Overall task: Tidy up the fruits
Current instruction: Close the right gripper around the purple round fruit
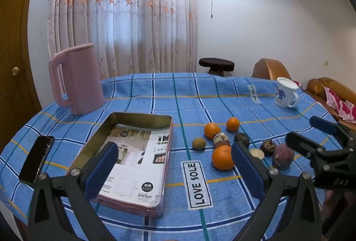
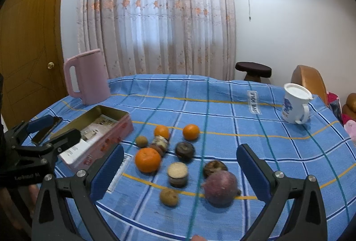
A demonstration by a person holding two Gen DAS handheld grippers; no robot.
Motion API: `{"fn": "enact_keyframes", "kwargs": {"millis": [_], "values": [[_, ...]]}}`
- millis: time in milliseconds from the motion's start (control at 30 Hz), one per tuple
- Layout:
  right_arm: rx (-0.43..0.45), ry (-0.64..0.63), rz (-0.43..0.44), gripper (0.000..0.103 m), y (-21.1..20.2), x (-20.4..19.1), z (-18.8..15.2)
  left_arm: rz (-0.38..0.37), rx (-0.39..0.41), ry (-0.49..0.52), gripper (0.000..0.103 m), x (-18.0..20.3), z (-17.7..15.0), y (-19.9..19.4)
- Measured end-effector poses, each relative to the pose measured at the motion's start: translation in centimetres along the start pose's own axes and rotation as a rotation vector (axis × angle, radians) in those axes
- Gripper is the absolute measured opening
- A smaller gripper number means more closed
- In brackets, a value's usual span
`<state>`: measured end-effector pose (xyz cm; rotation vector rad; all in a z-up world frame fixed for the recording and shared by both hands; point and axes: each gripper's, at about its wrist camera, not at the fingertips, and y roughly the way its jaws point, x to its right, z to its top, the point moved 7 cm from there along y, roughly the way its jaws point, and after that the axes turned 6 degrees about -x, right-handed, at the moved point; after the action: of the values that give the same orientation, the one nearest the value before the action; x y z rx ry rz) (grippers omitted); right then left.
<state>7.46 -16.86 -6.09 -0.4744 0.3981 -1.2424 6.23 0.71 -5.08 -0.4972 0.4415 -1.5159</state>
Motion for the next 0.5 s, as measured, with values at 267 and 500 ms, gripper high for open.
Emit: {"fn": "enact_keyframes", "kwargs": {"millis": [267,500], "values": [[-0.092,0.047,-0.132,0.101,2.3,5.0,-3.5,-0.034,-0.041,0.028,0.103,2.8,-2.0,1.9],[-0.193,0.046,-0.1,0.076,5.4,5.8,-5.2,-0.084,-0.095,0.068,0.103,5.8,-3.5,3.6]]}}
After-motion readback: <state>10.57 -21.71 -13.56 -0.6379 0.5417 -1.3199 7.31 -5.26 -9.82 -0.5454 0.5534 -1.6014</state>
